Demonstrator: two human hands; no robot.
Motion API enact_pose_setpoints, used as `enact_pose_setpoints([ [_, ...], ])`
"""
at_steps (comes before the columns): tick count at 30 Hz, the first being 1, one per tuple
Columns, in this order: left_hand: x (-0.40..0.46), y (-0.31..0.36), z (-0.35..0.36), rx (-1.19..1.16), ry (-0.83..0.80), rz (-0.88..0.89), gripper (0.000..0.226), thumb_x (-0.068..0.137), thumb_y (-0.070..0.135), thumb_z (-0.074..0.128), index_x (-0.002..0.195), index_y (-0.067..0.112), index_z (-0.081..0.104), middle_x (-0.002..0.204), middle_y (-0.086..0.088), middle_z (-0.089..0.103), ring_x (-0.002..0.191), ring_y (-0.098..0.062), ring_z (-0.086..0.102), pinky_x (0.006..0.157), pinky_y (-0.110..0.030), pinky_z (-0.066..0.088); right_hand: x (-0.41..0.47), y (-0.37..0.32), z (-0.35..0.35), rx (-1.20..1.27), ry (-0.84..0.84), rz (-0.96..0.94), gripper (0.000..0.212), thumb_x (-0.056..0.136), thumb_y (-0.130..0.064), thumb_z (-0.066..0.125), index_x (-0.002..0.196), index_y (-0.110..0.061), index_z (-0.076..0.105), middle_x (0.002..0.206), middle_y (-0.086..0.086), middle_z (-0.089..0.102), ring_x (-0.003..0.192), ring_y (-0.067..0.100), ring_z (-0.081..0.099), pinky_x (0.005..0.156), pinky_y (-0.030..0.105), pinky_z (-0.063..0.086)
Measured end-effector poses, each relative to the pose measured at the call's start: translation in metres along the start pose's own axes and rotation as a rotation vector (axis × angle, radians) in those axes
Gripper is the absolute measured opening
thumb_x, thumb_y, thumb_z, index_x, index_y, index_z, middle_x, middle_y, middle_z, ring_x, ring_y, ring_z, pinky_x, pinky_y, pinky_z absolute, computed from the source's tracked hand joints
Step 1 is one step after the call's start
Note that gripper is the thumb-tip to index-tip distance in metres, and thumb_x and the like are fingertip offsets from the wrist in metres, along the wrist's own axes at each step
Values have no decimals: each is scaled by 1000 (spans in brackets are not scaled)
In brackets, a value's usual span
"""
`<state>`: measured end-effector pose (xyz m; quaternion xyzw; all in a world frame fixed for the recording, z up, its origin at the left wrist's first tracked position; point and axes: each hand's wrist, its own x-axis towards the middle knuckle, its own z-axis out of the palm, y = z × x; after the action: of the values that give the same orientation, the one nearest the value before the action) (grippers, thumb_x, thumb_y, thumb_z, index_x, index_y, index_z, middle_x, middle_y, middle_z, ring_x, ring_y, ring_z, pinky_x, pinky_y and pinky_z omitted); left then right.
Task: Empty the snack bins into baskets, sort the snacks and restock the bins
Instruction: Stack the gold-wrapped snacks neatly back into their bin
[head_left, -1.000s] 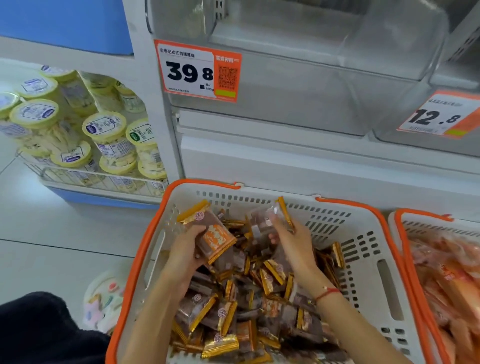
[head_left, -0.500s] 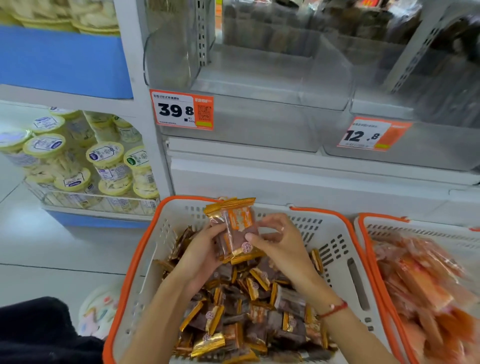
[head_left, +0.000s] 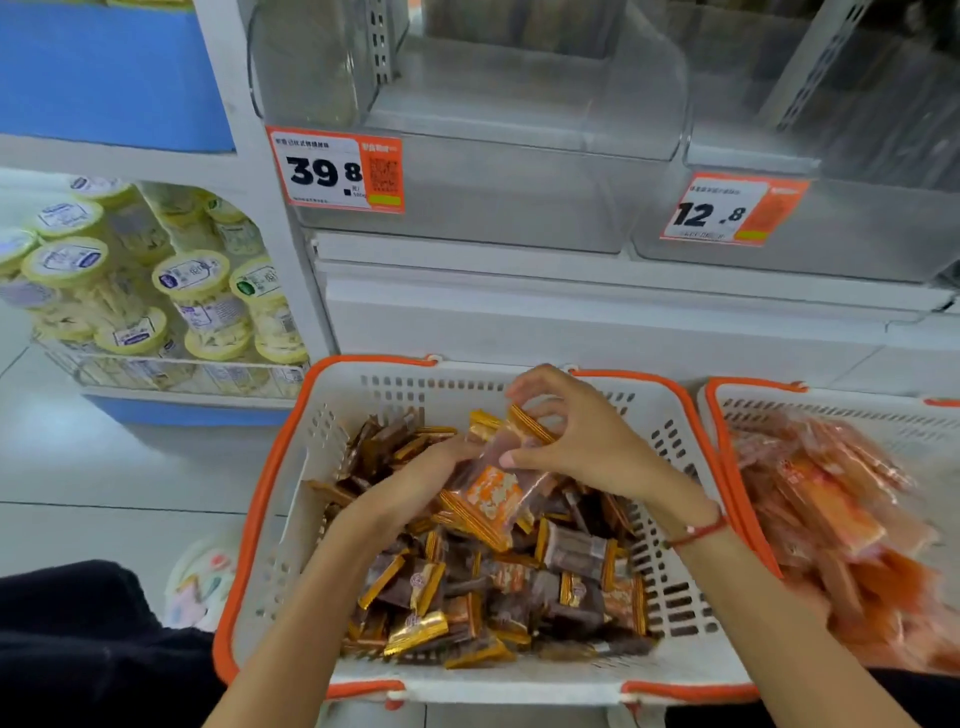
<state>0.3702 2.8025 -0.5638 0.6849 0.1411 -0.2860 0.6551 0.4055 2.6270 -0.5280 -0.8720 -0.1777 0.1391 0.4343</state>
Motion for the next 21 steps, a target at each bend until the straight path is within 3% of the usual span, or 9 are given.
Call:
enact_pose_setpoints([
  [3, -4, 0, 7, -283, 17, 80, 40, 103, 43, 33, 111, 23, 66, 97, -2, 75, 88, -19, 71, 79, -32, 56, 3, -1, 15, 112, 252, 24, 61, 69, -31, 86, 119, -32, 52, 116, -16, 56, 105, -1, 55, 86, 22, 49],
  [5, -9, 7, 12, -336, 29, 174, 37, 101, 46, 35, 115, 28, 65, 106, -2, 74, 98, -18, 71, 88, -36, 55, 7, -8, 24, 146, 313, 116, 59, 74, -45, 78, 124, -31, 50, 118, -16, 55, 104, -1, 54, 83, 19, 48],
  [9, -11, 13, 9, -340, 129, 353, 57, 90, 61, 49, 139, 31, 49, 133, 5, 61, 122, -13, 58, 109, -44, 41, 14, -33, 30, 259, 46, 153, 68, 85, -69, 40, 142, -33, 38, 140, -16, 46, 118, 0, 50, 88, 10, 41],
  [11, -14, 22, 4, -288, 235, 465, 71, 83, 78, 42, 143, 41, 40, 145, 13, 47, 134, -6, 44, 115, -44, 32, 18, -51, 27, 277, -103, 41, 55, 97, -57, 33, 148, -40, 22, 142, -29, 32, 127, -11, 34, 92, 2, 28],
  [13, -14, 43, -5, -205, 415, 587, 72, 78, 83, 35, 136, 41, 43, 143, 7, 45, 134, -9, 41, 115, -44, 31, 27, -70, 17, 346, -206, -35, 48, 101, -44, 35, 145, -42, 18, 137, -31, 30, 117, -23, 32, 85, -6, 30],
  [15, -14, 72, -18, -143, 600, 696, 79, 70, 82, 38, 129, 30, 51, 140, -10, 46, 133, -25, 41, 112, -52, 31, 37, -90, 3, 377, -217, -105, 49, 99, -38, 40, 144, -38, 23, 134, -29, 37, 111, -28, 37, 85, -4, 35],
  [17, -16, 104, -31, -50, 628, 812, 61, 71, 76, 42, 122, 44, 56, 143, -14, 44, 136, -31, 38, 112, -55, 29, 49, -107, -11, 420, -103, -147, 44, 99, -30, 47, 141, -30, 34, 127, -22, 50, 104, -22, 51, 83, 2, 42],
  [19, -20, 130, -44, 61, 588, 876, 40, 75, 71, 40, 113, 68, 50, 150, -7, 38, 141, -24, 32, 116, -51, 27, 64, -123, -25, 453, 23, -168, 42, 97, -26, 53, 137, -23, 43, 123, -9, 61, 104, -5, 61, 87, 14, 48],
  [21, -28, 152, -60, 179, 685, 971, 60, 79, 74, 31, 136, 56, 38, 158, 5, 21, 145, -6, 15, 120, -33, 16, 80, -140, -39, 485, 37, -165, 41, 95, -31, 56, 134, -21, 49, 120, -3, 66, 105, 9, 65, 94, 28, 50],
])
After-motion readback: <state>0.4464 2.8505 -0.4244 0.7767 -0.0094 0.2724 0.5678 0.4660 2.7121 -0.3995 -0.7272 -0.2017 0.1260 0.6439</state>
